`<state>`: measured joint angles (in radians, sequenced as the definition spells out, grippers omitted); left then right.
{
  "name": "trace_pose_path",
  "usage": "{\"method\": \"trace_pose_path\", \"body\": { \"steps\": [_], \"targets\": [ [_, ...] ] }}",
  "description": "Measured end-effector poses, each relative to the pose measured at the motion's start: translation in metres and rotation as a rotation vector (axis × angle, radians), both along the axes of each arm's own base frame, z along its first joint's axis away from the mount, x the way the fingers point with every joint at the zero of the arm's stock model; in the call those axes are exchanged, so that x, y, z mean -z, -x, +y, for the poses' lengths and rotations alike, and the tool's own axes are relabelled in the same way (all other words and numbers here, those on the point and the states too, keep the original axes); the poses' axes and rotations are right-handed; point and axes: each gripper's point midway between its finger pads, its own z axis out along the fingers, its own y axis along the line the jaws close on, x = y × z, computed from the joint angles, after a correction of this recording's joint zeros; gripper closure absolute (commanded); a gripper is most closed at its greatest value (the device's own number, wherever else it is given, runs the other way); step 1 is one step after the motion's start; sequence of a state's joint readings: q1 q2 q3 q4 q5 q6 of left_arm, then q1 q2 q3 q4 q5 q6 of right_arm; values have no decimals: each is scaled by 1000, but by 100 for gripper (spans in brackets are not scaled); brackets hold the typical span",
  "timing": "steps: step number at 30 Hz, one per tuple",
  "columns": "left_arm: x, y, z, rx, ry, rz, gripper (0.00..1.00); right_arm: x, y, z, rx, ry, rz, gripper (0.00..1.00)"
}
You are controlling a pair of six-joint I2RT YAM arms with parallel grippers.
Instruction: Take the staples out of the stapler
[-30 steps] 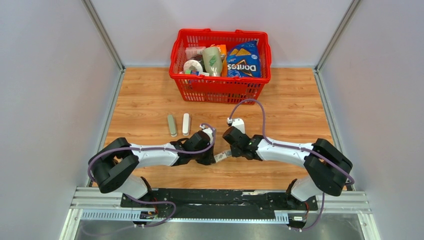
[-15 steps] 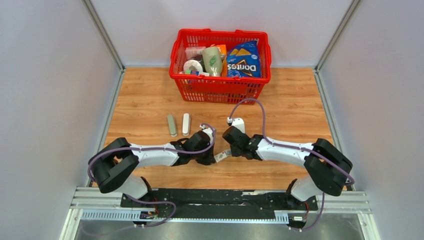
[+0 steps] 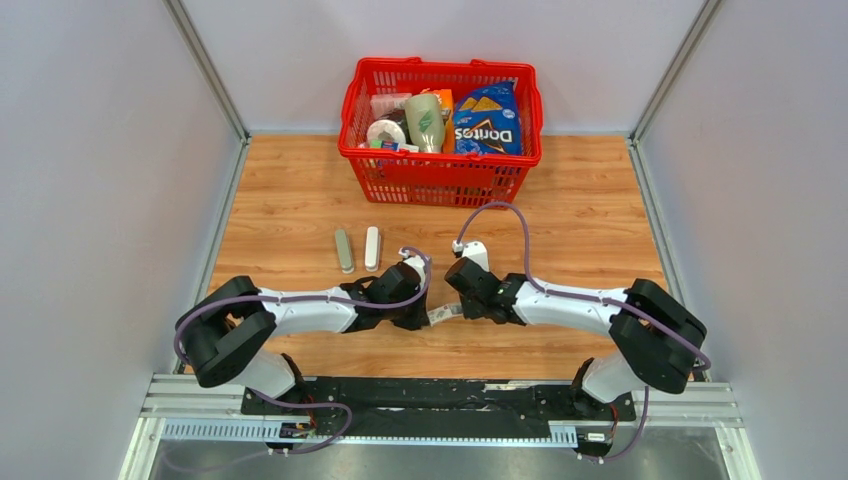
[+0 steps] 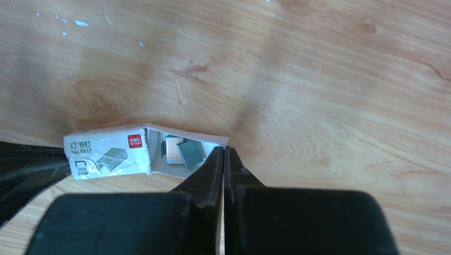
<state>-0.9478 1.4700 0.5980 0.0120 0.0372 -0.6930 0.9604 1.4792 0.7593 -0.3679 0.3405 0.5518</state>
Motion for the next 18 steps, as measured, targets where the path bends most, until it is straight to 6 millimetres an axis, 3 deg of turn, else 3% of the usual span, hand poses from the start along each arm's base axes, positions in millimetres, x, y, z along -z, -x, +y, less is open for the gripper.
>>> {"method": "trace_pose_path", "body": {
  "steps": [18],
  "targets": [
    [0,-3,3,-13,-15,-14,100,2,17,5,-50,-7,15,100]
  ]
}}
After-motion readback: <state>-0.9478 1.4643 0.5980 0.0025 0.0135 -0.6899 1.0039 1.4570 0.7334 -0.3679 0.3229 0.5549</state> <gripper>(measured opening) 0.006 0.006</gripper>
